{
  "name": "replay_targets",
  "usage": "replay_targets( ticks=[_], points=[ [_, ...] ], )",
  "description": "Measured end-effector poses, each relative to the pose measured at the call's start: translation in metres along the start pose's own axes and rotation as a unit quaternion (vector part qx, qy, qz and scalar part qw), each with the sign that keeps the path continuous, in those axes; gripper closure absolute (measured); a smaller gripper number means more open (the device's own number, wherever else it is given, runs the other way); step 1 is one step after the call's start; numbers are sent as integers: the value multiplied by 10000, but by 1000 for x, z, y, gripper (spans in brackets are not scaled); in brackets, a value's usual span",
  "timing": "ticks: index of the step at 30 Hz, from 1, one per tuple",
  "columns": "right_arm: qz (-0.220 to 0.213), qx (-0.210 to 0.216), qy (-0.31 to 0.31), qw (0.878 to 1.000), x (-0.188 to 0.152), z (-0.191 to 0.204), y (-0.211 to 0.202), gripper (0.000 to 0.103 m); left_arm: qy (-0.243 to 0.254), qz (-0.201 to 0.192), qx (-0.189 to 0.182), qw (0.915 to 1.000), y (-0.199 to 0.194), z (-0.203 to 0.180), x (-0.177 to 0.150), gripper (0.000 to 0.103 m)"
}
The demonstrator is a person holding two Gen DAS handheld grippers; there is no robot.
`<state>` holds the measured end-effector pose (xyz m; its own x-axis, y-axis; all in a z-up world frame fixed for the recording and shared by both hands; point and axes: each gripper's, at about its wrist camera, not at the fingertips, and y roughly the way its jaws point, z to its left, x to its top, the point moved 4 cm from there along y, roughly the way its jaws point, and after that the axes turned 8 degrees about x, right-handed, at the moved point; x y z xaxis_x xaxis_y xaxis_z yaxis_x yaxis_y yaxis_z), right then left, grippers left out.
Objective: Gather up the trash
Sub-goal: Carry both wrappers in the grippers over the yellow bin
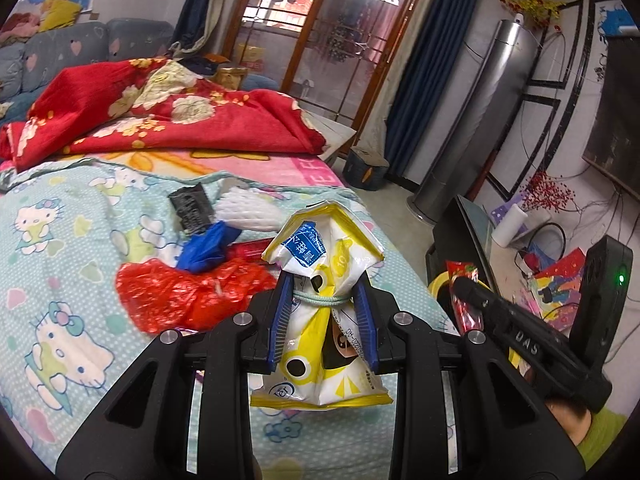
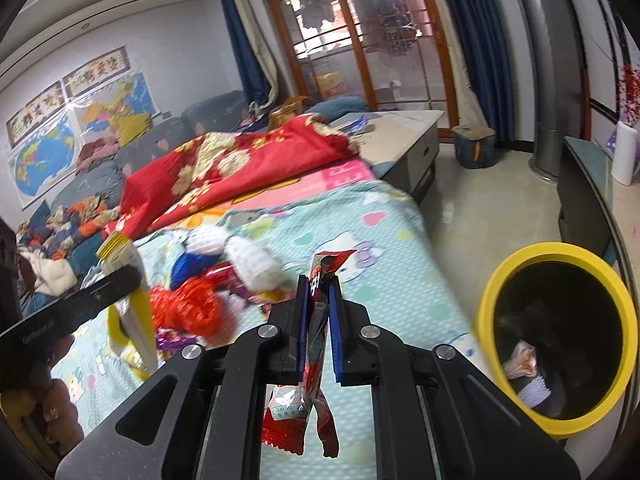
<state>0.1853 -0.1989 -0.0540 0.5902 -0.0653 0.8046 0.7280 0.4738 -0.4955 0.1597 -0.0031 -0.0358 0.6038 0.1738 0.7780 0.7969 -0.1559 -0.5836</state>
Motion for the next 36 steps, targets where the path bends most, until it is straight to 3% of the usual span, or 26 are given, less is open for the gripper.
replay_targets(
  ticks=[18, 36],
  points=[
    [-409, -832, 418, 9948, 14, -81, -27, 93, 677, 150, -496, 9964, 18, -73, -8, 80],
    [-529, -1669, 973, 9797, 9, -169, -53, 93, 1436, 359, -1109, 9827, 49, -158, -29, 80]
  ],
)
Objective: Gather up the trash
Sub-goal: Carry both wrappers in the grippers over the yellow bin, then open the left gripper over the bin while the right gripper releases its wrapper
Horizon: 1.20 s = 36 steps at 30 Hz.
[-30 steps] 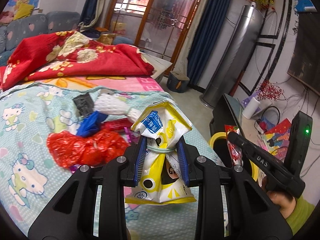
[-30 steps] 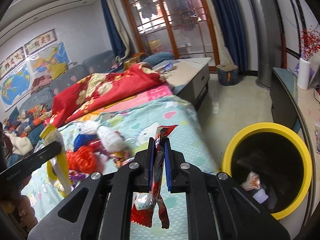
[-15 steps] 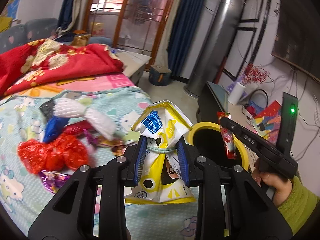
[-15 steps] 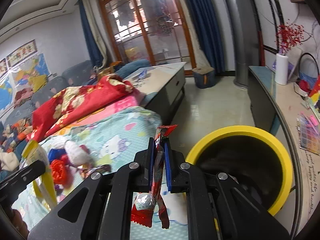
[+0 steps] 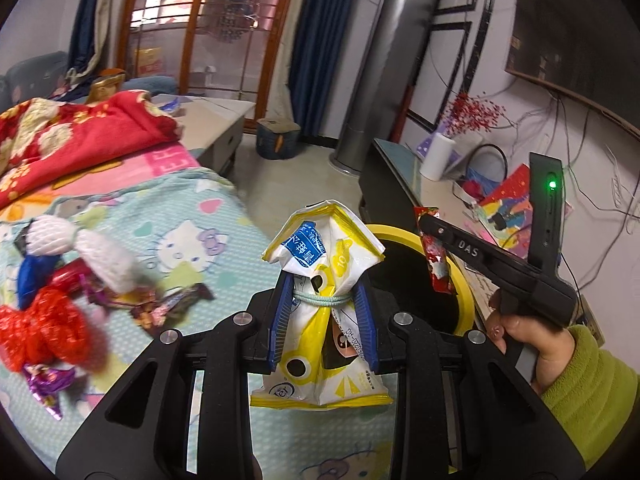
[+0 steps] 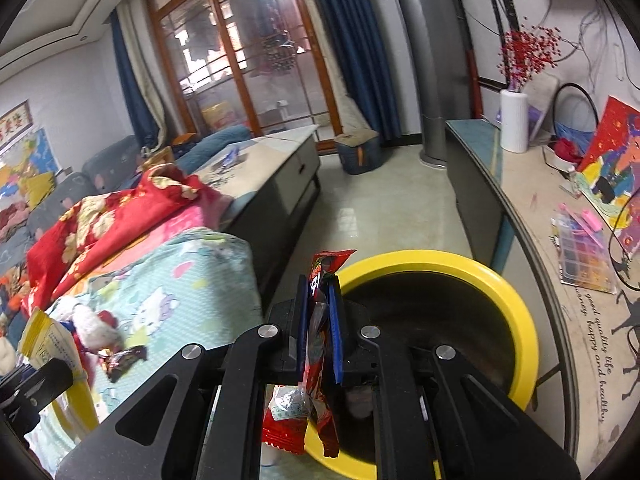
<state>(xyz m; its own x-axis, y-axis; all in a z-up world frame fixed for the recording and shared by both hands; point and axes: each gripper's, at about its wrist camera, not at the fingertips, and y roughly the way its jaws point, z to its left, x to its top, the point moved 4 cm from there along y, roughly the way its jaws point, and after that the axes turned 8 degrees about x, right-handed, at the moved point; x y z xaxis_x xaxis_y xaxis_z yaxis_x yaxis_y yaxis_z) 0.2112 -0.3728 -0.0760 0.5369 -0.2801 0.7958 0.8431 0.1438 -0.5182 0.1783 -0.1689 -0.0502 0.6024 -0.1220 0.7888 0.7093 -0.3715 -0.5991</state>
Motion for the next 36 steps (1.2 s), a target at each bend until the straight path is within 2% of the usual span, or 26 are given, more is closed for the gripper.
replay_targets(
  ticks=[14, 30, 33, 34, 36],
  points=[
    [194, -337, 399, 9984, -7, -56, 5, 93, 407, 259, -332, 9983, 34, -40, -5, 80],
    [419, -308, 799, 9955, -7, -94, 4, 92, 725, 562, -757, 9929, 87, -86, -5, 79],
    [425, -296, 821, 9953, -6, -96, 2, 84, 688, 630, -757, 9928, 95, -86, -3, 59],
    [401, -317, 840, 9952, -6, -98, 0, 78, 647, 627, -765, 9930, 96, -84, -2, 52],
    [399, -311, 874, 9949, -6, -100, -1, 73, 602, 610, -769, 9933, 95, -82, -1, 49]
  ],
)
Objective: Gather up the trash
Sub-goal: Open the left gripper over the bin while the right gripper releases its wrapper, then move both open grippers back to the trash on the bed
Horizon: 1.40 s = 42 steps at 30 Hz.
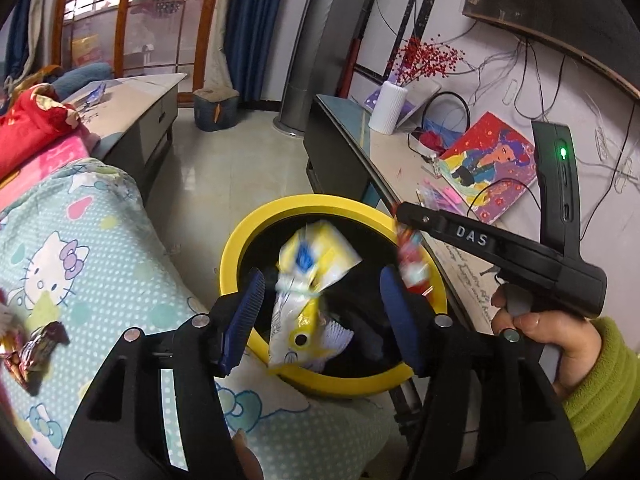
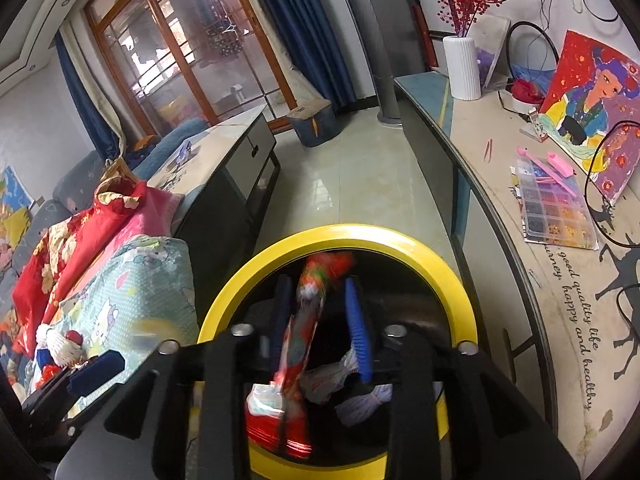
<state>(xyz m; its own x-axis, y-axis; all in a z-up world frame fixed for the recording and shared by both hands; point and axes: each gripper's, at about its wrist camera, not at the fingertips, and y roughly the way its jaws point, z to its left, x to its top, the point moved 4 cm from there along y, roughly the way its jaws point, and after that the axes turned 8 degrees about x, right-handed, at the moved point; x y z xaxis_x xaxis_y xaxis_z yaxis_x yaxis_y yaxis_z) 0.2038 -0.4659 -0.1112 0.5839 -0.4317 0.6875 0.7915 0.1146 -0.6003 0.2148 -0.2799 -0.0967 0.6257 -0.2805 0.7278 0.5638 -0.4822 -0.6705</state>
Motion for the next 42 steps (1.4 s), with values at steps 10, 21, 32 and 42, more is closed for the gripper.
replay_targets(
  ticks=[10, 21, 32, 42],
  points=[
    [-181, 30, -124, 9998, 1, 17, -9, 59, -266, -280, 423, 9984, -30, 25, 2, 22],
    [-327, 412, -535, 9972, 0, 70, -20, 51, -500, -730, 880, 9922, -73, 54, 0, 15],
    [-305, 698, -822, 9937, -7, 111, -26, 49, -871, -1092, 1232, 9825, -110, 90, -4, 14],
    [-242, 980, -1133, 9884, -17, 148, -28, 46, -1100, -1406, 1552, 9716, -137, 114, -8, 14]
  ],
)
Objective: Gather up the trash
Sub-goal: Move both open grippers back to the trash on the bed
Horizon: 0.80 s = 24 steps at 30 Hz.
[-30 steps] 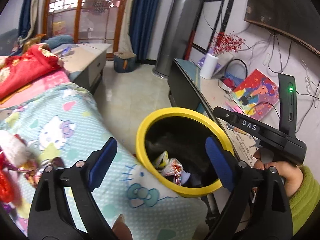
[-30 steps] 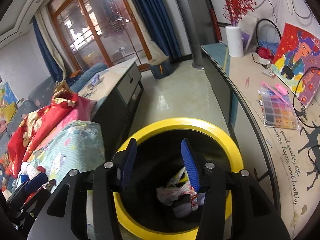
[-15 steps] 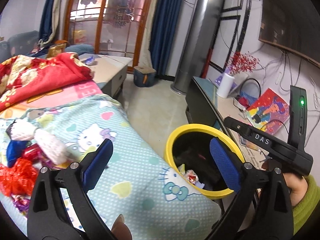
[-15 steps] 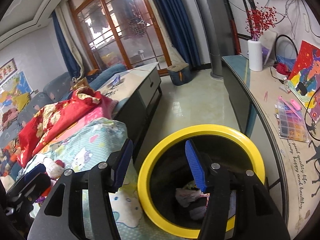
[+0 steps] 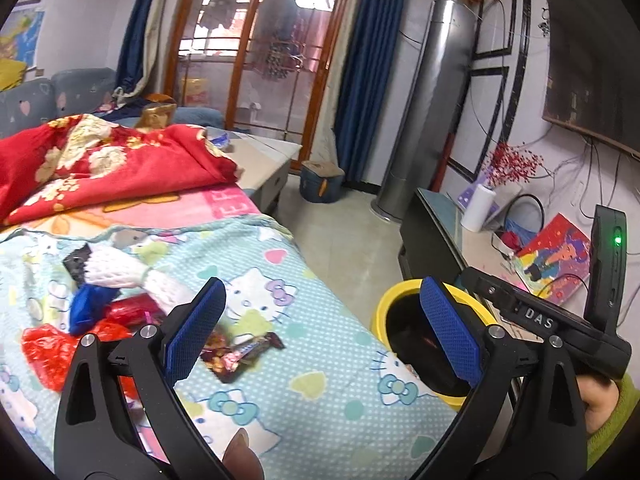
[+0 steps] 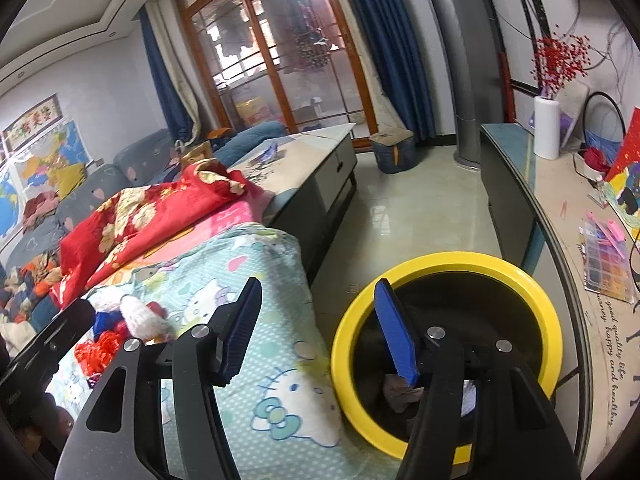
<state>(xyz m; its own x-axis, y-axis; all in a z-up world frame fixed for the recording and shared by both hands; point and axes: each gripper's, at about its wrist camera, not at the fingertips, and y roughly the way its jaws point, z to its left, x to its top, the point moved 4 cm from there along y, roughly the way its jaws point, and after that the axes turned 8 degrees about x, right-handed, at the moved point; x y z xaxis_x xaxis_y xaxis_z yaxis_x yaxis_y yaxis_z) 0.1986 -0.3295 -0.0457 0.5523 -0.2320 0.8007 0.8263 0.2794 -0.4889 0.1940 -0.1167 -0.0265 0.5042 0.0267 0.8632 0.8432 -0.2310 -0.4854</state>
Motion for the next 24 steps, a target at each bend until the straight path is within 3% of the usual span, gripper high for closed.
replay_targets(
  ticks=[24],
  points=[
    [414, 749, -797, 9931, -26, 104, 31, 42, -675, -254, 797, 9942, -34, 98, 1, 14]
  ],
)
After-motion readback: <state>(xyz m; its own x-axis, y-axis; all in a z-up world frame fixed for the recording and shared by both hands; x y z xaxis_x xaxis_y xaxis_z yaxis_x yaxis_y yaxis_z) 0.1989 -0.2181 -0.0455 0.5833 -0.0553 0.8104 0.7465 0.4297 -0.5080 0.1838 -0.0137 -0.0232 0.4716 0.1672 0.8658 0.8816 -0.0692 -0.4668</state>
